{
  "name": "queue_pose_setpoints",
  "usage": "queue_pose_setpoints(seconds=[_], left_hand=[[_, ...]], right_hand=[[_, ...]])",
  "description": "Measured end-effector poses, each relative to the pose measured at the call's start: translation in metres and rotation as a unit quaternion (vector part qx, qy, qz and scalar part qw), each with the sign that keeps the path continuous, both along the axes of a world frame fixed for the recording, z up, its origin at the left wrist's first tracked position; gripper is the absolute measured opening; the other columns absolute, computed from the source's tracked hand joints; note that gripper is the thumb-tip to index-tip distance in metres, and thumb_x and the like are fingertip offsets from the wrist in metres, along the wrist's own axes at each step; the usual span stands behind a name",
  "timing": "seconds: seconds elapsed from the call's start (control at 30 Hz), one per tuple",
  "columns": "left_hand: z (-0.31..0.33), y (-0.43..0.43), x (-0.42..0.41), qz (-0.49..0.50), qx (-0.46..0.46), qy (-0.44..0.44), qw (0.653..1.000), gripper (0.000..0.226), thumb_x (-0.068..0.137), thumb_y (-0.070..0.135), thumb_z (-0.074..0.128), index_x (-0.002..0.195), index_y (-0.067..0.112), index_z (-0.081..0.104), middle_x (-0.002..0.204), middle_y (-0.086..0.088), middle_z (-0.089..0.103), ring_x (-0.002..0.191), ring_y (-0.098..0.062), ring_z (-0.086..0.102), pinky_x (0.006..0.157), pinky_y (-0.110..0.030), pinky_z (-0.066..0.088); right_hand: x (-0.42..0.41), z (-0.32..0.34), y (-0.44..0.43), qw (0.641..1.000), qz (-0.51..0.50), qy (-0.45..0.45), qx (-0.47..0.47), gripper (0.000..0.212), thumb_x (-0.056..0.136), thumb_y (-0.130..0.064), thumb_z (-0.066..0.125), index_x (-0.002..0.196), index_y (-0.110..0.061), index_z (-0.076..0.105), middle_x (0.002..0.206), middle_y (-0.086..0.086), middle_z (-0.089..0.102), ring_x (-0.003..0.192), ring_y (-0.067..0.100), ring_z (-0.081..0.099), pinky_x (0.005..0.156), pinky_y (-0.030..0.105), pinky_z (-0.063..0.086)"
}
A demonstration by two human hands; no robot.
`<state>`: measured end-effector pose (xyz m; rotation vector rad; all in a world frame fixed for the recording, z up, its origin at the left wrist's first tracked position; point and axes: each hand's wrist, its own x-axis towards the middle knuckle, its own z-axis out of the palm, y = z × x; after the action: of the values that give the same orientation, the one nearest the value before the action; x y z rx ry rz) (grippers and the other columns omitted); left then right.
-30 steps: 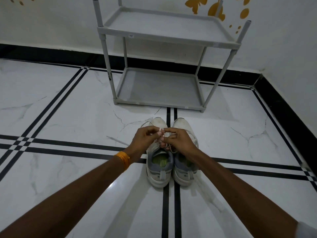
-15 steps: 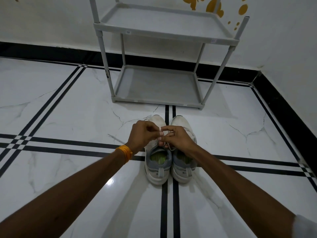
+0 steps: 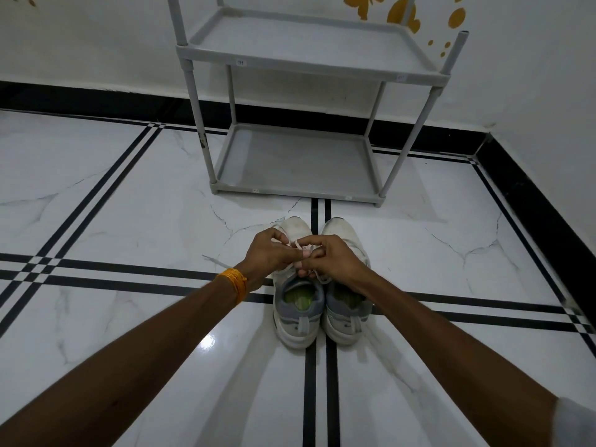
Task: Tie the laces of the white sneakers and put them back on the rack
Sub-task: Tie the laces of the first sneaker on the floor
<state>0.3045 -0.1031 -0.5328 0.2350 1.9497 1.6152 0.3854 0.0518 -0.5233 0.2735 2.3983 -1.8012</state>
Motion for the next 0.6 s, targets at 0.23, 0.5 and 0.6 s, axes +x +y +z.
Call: queue_pose_setpoints(seconds=[0.23,0.5,0.6], left_hand=[[0.003,0.002,-0.001,-0.131,0.02,-0.04,0.99,0.03,0.088,0.019,0.068,0.113,0.002,0.064,0.109,-0.022,0.07,0.103,-0.036,0.068,0.093,-0.047,0.056],[-0.008,0.002,0.011,-0.022,0.017,0.104,0.994,0.018,0.08,0.02,0.077,0.087,0.01,0.063,0.091,-0.017,0.074,0.087,-0.031,0.071,0.08,-0.043,0.06],[-0.008,0.004,0.016,-0.024,-0.008,0.197,0.98,0.018,0.082,0.023,0.075,0.088,0.013,0.061,0.082,-0.011,0.073,0.074,-0.022,0.071,0.067,-0.03,0.058]], right_hand=[[0.002,0.007,-0.001,0.999,0.023,0.022,0.011,0.044,0.08,-0.004,0.076,0.121,-0.014,0.064,0.083,0.013,0.078,0.078,0.027,0.076,0.082,0.038,0.06],[0.011,0.007,-0.006,1.0,-0.017,0.011,-0.023,0.021,0.092,-0.003,0.062,0.101,-0.009,0.045,0.087,0.019,0.075,0.082,0.025,0.074,0.076,0.037,0.059],[0.014,0.005,-0.007,0.999,-0.034,0.009,-0.037,0.017,0.093,-0.002,0.059,0.103,-0.01,0.048,0.088,0.017,0.075,0.084,0.025,0.073,0.075,0.033,0.059]])
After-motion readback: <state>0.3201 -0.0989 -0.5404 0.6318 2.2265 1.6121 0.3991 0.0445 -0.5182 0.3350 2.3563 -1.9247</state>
